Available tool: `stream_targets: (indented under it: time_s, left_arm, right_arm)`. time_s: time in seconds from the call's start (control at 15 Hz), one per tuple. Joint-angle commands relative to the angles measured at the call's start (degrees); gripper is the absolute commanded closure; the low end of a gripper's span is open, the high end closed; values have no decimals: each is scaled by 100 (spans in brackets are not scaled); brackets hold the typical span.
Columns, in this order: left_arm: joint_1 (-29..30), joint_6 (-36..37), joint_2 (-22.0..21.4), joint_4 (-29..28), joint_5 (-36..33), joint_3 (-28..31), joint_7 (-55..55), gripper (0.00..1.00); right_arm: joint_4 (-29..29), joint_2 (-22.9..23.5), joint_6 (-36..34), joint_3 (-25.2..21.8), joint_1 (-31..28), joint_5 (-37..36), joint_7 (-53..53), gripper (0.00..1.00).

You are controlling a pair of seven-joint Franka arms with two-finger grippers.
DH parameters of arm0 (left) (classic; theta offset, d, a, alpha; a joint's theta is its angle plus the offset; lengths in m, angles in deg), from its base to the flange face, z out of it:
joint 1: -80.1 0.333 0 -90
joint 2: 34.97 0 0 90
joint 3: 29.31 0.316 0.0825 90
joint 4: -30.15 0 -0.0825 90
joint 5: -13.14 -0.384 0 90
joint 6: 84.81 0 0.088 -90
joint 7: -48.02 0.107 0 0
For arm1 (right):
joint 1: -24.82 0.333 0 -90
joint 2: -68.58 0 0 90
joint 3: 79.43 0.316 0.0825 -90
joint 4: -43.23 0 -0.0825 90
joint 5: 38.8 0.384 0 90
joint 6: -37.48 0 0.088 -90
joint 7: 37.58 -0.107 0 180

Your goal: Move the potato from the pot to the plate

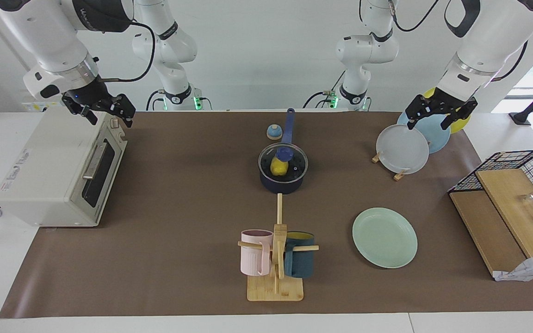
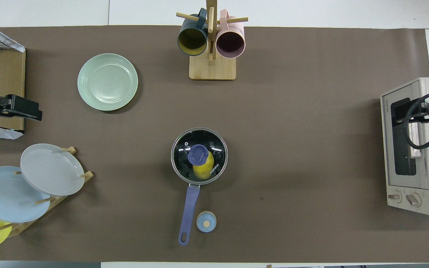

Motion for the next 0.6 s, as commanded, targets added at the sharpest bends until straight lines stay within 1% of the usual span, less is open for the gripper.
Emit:
stream_targets:
  time_s: [0.0, 0.13, 0.27, 0.4, 0.53]
  left_arm:
    - [66, 54, -52, -56, -98, -40, 32, 0]
    - [66, 54, -52, -56, -106, -40, 32, 0]
    - [66, 54, -52, -56, -98, -40, 32, 0]
    - [66, 54, -52, -56, -98, -40, 32, 0]
    - [66, 54, -52, -56, -98, -40, 32, 0]
  right_arm:
    - [105, -71, 21, 41, 51, 129, 515, 0]
    - [113, -45, 397, 41, 244, 155, 597, 0]
    - [-18, 130, 364, 41, 271, 295, 553, 0]
    - [-473, 455, 146, 41, 498, 339, 535, 0]
    - [-948, 824, -14, 50, 972, 393, 55, 0]
